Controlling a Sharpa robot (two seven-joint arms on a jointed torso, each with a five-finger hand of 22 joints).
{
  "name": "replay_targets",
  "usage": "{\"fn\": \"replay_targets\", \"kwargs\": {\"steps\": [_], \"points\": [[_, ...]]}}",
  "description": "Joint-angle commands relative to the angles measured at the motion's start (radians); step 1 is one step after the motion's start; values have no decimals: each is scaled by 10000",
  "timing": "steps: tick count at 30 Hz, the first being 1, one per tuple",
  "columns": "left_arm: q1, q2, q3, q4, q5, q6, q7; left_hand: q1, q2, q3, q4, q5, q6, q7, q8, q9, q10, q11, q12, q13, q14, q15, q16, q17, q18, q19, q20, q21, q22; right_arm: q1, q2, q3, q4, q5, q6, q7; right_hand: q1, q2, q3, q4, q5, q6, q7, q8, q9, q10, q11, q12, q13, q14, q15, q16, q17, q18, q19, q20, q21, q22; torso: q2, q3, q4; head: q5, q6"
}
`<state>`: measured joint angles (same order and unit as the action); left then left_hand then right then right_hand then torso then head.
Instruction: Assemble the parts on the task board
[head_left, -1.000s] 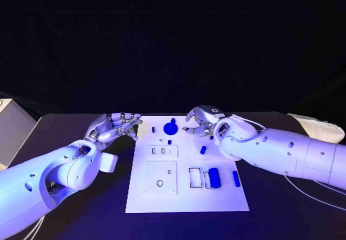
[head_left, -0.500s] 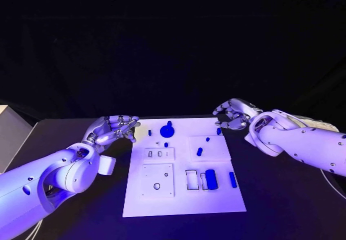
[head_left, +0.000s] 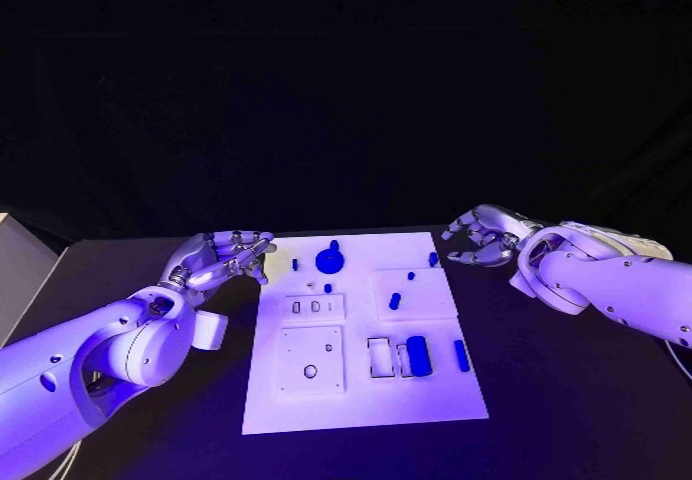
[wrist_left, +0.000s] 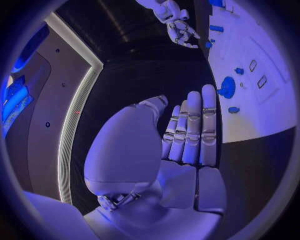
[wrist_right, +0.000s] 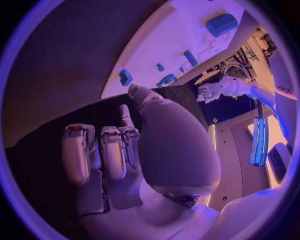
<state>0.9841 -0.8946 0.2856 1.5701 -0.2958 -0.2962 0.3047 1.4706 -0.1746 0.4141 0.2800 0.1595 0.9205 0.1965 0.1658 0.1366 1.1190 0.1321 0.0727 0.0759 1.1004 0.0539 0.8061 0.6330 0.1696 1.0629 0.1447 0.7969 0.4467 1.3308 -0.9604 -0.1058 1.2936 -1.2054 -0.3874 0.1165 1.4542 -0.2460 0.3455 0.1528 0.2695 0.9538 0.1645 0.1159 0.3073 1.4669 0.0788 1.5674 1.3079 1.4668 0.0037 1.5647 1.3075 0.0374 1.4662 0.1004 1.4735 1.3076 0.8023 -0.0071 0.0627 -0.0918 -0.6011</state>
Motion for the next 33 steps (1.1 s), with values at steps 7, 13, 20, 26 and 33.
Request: {"fn": "replay_targets", "kwargs": {"steps": [7, 13, 20, 26, 33], "points": [[-5, 29, 6, -3, -27, 108, 90, -10, -80, 62, 6, -58, -31, 15, -5, 14, 58, -9, 34, 16, -94, 7, 51, 12, 134, -84, -2, 68, 20, -144, 190, 2, -226, -508, 419, -171, -91, -89, -154, 64, 13, -117, 42, -32, -41, 1039, 51, 34, 2629, 1040, -4, 61, 2633, -90, 647, -3, 35, 1499, -4, -28, -4, -11, -79], [-6, 29, 6, 0, -27, 115, 87, -10, -84, 63, 5, -59, -32, 15, -6, 14, 55, -9, 32, 16, -94, 6, 54, 12, 135, -88, -2, 74, 24, -235, 386, -1, -382, -532, 308, -300, -169, -68, -218, 136, 40, -134, 44, -39, -55, 1039, 54, 34, 2629, 1040, 5, 61, 2633, -90, 649, 7, 37, 1503, -8, -38, 5, -17, -114], [-6, 25, 6, -3, -27, 116, 85, -10, -84, 63, 5, -59, -32, 15, -6, 14, 55, -9, 32, 16, -94, 6, 54, 12, 135, -88, -2, 74, 24, -291, 593, -2, -525, -538, 208, -429, -214, -39, -250, 187, 74, -130, 43, -34, -61, 1039, 54, 34, 2629, 1040, 8, 61, 2633, -91, 652, 12, 41, 1508, -14, -43, -4, 0, -154], [-7, 29, 6, -6, -27, 125, 82, -10, -84, 63, 5, -59, -32, 15, -6, 14, 55, -9, 32, 16, -94, 6, 54, 12, 135, -88, -2, 74, 24, -339, 763, -2, -706, -505, 128, -501, -249, 2, -268, 236, 119, -125, 42, -30, -67, 1039, 53, 34, 2629, 1040, 10, 61, 2633, -94, 657, 15, 50, 1520, -18, -32, -5, 11, -164], [-7, 29, 6, -7, -28, 131, 76, -10, -84, 63, 5, -59, -32, 15, -6, 14, 55, -9, 32, 16, -94, 6, 54, 12, 135, -88, -2, 74, 24, -402, 946, -3, -918, -435, 147, -554, -266, 59, -264, 276, 150, -103, 39, -16, -69, 1039, 51, 34, 2629, 1040, 10, 61, 2633, -94, 660, 17, 53, 1524, -16, -38, -6, 24, -191]]}}
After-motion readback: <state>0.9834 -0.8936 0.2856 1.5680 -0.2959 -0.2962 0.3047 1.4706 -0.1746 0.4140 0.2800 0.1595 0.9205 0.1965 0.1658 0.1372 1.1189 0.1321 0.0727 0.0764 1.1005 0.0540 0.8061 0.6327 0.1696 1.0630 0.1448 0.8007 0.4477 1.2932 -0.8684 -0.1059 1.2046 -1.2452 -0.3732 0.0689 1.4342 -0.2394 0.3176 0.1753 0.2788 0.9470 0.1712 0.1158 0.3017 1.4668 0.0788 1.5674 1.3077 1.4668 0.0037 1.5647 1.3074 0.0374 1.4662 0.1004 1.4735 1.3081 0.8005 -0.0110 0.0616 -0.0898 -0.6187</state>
